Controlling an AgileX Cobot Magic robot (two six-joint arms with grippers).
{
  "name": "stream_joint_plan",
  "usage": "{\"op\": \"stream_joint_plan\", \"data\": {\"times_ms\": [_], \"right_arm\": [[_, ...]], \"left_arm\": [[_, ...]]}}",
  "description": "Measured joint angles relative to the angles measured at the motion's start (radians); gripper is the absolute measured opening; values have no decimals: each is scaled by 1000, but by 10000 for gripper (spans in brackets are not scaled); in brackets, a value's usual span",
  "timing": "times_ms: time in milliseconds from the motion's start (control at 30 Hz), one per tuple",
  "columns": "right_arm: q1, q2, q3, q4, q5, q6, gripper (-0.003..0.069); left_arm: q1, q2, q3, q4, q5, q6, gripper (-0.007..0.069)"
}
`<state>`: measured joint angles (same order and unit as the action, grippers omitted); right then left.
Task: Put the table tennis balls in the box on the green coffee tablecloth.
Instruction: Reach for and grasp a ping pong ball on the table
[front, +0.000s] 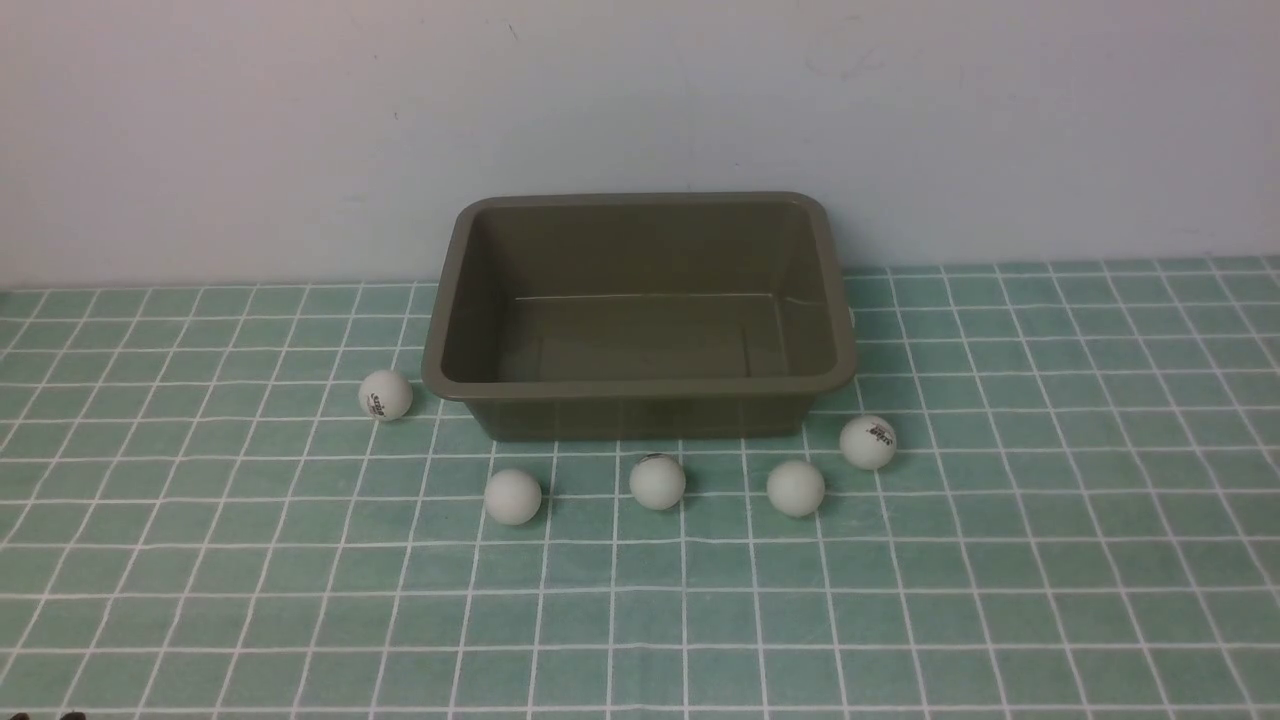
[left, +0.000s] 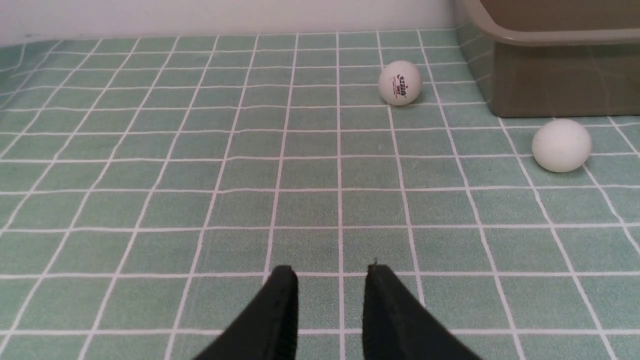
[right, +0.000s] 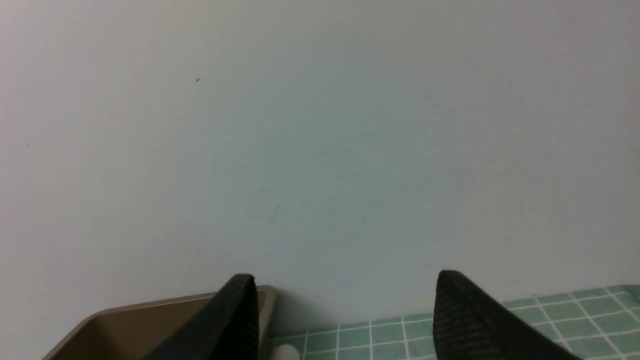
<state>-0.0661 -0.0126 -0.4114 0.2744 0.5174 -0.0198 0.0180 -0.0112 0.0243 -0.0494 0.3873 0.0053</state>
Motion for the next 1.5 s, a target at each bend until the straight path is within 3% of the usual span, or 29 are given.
{"op": "stream_joint_plan", "data": {"times_ms": [200, 300, 667, 867, 1033, 1267, 1400, 1500], "right_arm": [[0, 0, 0, 30, 64, 0, 429], [0, 0, 0, 33, 83, 0, 429], [0, 0, 0, 34, 122, -32, 429], [0, 0, 0, 41, 139, -62, 429], [0, 0, 0, 44, 144, -84, 429], [0, 0, 0, 144, 175, -261, 429], [0, 0, 0, 264, 209, -353, 429], [0, 0, 0, 329, 240, -410, 429]], "left_arm": [[0, 0, 3, -96, -37, -42, 174], [0, 0, 3, -264, -116, -96, 174], [0, 0, 3, -728, -239, -106, 174], [0, 0, 3, -899, -257, -106, 174], [0, 0, 3, -913, -202, 36, 208], [0, 60, -145, -896, 107, 359, 392], [0, 159, -240, -832, 191, 415, 405], [0, 256, -331, -691, 231, 422, 406]]}}
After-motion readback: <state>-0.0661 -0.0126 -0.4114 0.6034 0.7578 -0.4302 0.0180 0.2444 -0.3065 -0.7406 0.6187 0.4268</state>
